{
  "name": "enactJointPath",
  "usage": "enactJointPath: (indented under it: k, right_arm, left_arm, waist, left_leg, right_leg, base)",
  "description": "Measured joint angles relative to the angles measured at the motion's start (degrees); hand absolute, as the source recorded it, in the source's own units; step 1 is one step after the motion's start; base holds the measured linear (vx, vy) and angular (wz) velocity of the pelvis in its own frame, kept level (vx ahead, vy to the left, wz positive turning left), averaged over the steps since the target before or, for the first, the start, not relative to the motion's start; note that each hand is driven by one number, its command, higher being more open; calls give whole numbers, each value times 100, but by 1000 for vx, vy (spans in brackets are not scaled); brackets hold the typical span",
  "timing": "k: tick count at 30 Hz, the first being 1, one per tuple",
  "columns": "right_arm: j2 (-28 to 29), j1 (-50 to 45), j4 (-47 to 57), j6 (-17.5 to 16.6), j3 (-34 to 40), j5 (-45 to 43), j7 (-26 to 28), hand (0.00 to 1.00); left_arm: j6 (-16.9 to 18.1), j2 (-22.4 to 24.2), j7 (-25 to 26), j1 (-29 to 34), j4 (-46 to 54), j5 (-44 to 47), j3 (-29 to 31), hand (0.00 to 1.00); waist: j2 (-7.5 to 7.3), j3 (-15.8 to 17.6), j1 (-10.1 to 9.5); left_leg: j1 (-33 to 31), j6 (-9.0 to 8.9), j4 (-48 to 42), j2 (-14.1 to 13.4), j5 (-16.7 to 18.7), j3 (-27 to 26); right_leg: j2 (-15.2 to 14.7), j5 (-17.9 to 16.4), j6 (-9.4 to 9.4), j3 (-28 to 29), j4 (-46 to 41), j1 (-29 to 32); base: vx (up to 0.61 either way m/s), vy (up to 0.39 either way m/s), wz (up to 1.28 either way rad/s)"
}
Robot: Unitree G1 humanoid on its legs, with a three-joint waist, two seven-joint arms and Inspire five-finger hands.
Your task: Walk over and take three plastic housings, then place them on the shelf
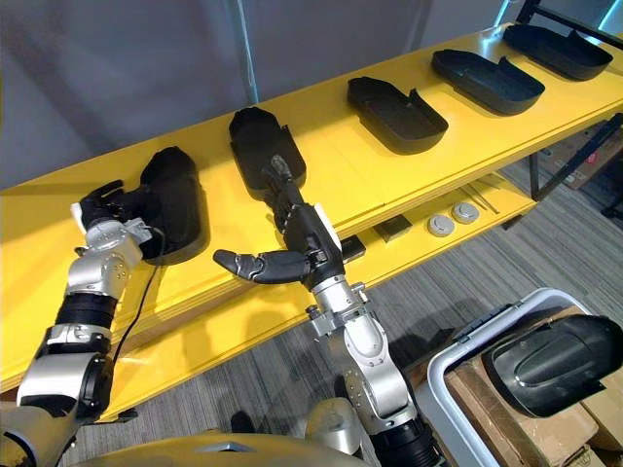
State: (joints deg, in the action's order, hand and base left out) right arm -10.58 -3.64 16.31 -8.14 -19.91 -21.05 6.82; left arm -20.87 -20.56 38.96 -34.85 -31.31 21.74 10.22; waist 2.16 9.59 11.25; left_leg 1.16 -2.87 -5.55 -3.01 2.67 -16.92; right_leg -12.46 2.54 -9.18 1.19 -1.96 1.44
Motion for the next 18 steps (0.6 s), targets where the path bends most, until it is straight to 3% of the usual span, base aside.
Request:
enactJointPath:
  k: [6,11,13,15,16,18]
  right_arm:
    - [0,-107,49,-3,-140,-9,-7,100]
    - [0,-275,103,-2,-266,-19,-91,100]
    - [0,-296,103,-2,-290,-18,-91,100]
    - [0,-301,103,-2,-328,-18,-86,100]
    - [6,-319,103,-3,-329,-17,-27,100]
    - [8,-352,103,-3,-315,0,48,100]
  left_arm:
    - [-165,-206,731,-456,-215,-7,460,100]
    - [0,-268,1154,-580,-310,2,655,100]
    - [447,-267,1229,-581,-311,48,650,100]
    - [1063,-267,1293,-589,-242,65,615,100]
    - [1570,-267,1297,-593,-17,82,534,100]
    - [2128,-265,1180,-593,452,126,375,100]
  waist:
    - [25,84,25]
    - [52,99,54]
    - [52,99,64]
    - [52,99,86]
    - [52,99,97]
    - [52,99,99]
  left_leg:
    - [19,-14,47,-63,-5,-52]
    - [41,-26,88,-62,-13,-57]
    - [42,-26,87,-60,-13,-53]
    - [45,-26,87,-58,-13,-45]
    - [45,-27,87,-57,-13,-40]
    - [46,-27,87,-54,-14,-34]
  right_leg:
    - [72,0,19,50,-8,35]
    - [78,-7,29,49,-7,34]
    - [78,-8,32,47,-8,32]
    - [77,-11,37,40,-8,27]
    - [76,-15,43,35,-9,25]
    - [75,-16,45,27,-10,21]
  base:
    - [-1,-11,-4]
    - [0,0,0]
    - [0,0,0]
    - [-15,-6,1]
    - [0,0,0]
    - [0,0,0]
